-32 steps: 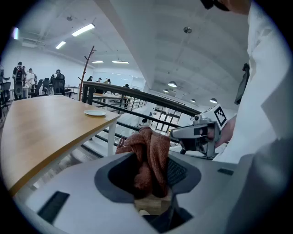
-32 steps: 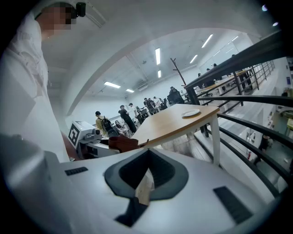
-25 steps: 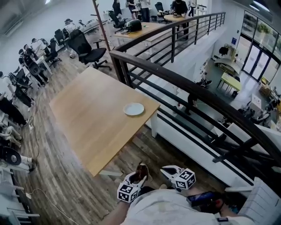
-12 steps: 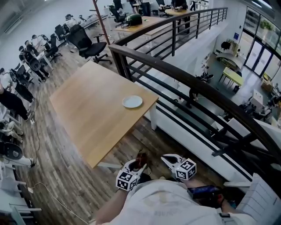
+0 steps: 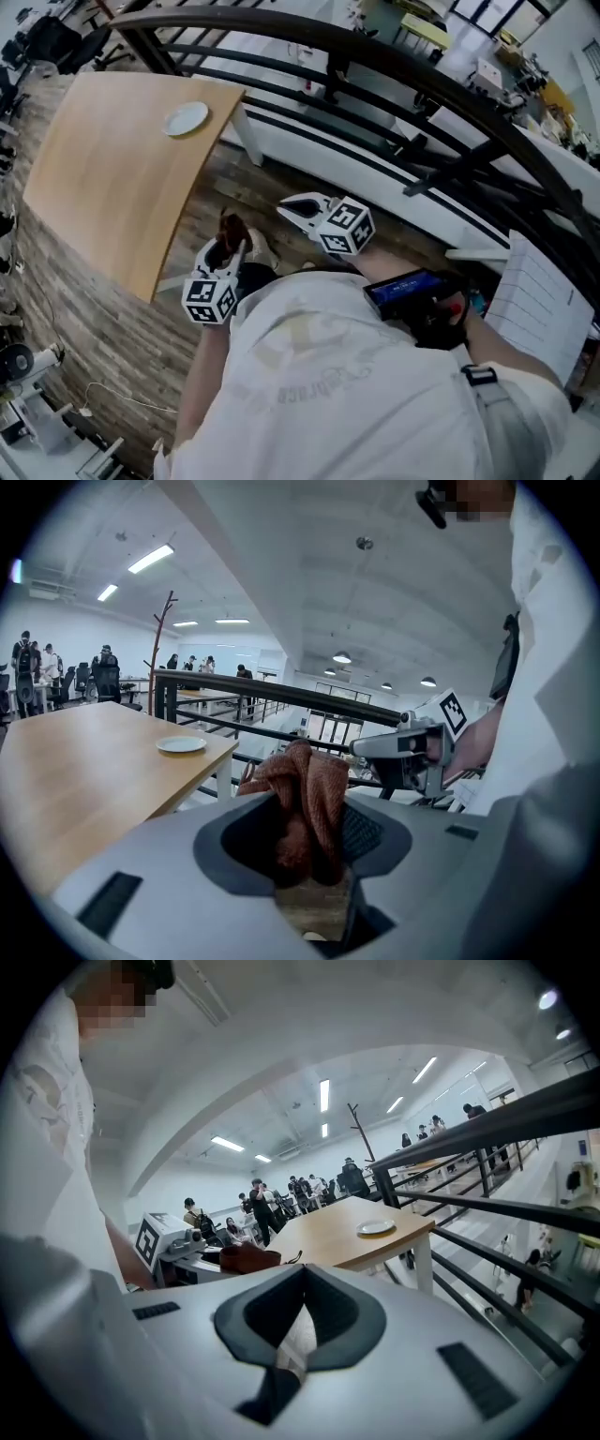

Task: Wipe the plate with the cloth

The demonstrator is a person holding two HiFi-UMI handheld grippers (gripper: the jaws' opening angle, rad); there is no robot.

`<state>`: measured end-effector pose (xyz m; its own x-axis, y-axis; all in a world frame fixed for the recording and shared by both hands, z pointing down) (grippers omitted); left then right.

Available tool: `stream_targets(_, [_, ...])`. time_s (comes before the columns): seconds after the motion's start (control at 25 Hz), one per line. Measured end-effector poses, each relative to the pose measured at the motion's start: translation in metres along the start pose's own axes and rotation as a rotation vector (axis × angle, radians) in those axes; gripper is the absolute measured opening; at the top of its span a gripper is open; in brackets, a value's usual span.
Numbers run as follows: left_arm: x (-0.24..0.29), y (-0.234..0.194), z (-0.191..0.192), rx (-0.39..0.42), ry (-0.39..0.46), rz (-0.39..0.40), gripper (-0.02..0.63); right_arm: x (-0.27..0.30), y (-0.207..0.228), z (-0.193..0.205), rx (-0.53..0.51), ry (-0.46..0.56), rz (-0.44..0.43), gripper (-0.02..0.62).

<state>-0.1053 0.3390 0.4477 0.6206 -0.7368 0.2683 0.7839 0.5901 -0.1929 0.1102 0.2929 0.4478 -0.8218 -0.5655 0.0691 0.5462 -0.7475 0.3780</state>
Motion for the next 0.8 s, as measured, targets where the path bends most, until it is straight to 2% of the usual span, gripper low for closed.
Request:
stream_targets(0.36, [0.005,-0.054,0.01,-0.057,-0.022,-0.054,0.169,0.037,0.02,-0.007,0.034,-0.016,0.015,0.014])
stream_targets(0.56, [0.032,-0.08,0.012,-0.058,-0.008,-0.068,0.169,0.067,0.049,0.0,0.047,-0.042,-0.003,0.014])
stream_targets(0.8, [0.055,-0.105,0.017,-0.095,-0.01,-0.056,0.169,0.097,0.076,0.004,0.057,-0.064,0.021,0.014])
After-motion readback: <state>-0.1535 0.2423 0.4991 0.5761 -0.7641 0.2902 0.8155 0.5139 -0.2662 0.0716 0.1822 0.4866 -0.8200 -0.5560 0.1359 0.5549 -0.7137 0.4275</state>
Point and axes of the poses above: the fingertips, and each gripper's own axes: x forward along the fingers, y to its right, z out of its underside, the point moved 7 cm from there along -x, backward along the fingers, and after that the axes turned 11 degrees about y, right-handed, at the moved point
